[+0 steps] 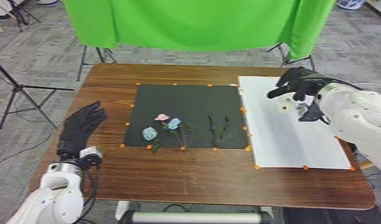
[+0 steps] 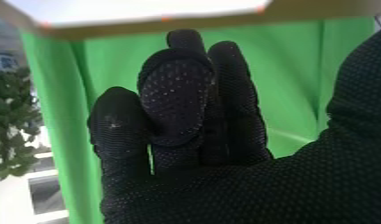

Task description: Arrange flowers

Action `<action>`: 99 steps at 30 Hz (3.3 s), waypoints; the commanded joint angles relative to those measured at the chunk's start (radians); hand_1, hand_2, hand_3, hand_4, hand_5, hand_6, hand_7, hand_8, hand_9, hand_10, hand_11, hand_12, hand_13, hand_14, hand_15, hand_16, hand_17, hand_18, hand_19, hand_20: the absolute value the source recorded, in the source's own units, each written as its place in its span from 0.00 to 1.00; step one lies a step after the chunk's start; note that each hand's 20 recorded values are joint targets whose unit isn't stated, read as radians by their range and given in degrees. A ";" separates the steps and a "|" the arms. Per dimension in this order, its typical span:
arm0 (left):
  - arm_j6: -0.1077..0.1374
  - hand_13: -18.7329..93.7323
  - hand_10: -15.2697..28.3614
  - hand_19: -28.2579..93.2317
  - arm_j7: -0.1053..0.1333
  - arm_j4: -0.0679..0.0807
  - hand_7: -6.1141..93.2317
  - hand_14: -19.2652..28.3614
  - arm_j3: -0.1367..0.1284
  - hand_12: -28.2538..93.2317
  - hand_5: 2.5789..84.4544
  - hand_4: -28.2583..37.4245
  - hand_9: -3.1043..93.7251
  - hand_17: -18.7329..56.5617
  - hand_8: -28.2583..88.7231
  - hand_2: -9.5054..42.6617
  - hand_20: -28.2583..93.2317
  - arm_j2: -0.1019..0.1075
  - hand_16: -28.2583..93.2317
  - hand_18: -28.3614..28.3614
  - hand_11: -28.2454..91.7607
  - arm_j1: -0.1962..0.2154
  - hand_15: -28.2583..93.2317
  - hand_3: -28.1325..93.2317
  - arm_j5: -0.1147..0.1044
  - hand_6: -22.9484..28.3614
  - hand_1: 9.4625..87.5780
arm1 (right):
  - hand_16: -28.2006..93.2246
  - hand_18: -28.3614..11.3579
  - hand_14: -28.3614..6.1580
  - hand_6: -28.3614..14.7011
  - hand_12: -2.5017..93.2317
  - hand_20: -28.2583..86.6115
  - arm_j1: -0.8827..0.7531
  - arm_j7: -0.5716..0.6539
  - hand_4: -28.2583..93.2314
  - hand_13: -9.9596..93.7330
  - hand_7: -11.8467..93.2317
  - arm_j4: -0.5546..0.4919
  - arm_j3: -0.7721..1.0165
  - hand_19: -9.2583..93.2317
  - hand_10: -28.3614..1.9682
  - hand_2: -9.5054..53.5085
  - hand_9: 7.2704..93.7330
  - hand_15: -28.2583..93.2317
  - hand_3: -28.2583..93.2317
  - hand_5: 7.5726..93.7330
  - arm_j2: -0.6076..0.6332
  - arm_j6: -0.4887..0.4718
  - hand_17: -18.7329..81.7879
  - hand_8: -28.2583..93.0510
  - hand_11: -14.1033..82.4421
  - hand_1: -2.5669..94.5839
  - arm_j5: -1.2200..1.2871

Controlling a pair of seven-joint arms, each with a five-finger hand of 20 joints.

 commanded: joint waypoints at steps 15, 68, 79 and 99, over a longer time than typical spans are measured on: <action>-0.005 0.50 0.64 0.31 -0.015 -0.006 0.21 0.75 -0.001 0.33 0.54 0.00 0.50 0.34 0.18 0.13 0.36 -0.008 0.23 0.74 0.38 0.017 0.38 0.82 0.005 0.48 0.12 | 0.49 0.30 0.63 0.77 0.24 0.72 -0.108 0.053 0.09 0.89 0.30 0.079 0.010 1.00 0.49 0.00 0.69 0.74 0.81 0.57 -0.027 -0.033 0.74 0.14 0.31 0.29 -0.094; -0.005 0.50 0.64 0.31 -0.010 -0.001 0.21 0.76 0.010 0.33 0.54 0.00 0.50 0.34 0.18 0.13 0.36 -0.011 0.23 0.74 0.38 0.004 0.38 0.82 0.004 0.49 0.13 | 0.53 0.43 0.76 0.68 0.38 0.71 0.478 -0.180 0.06 0.97 0.36 0.066 -0.612 1.00 0.59 0.00 0.92 0.70 0.75 0.81 -0.399 -0.011 0.82 0.25 0.23 0.63 0.204; -0.014 0.49 0.64 0.31 -0.014 0.010 0.21 0.76 0.019 0.33 0.54 0.00 0.50 0.34 0.18 0.13 0.36 -0.006 0.23 0.74 0.38 -0.014 0.38 0.82 0.004 0.49 0.13 | 0.53 0.42 0.76 0.70 0.37 0.73 0.445 -0.162 0.06 0.96 0.37 0.115 -0.621 1.00 0.59 0.00 0.91 0.71 0.76 0.80 -0.436 -0.050 0.81 0.25 0.24 0.62 0.188; -0.019 0.49 0.64 0.31 -0.018 0.014 0.21 0.76 0.024 0.33 0.54 0.00 0.50 0.33 0.18 0.13 0.36 -0.002 0.23 0.74 0.38 -0.024 0.38 0.82 0.006 0.48 0.13 | 0.52 0.39 0.72 0.75 0.24 0.74 0.460 -0.103 0.09 0.93 0.38 0.132 -0.594 1.00 0.54 0.02 0.79 0.72 0.76 0.69 -0.431 -0.104 0.78 0.23 0.32 0.53 0.194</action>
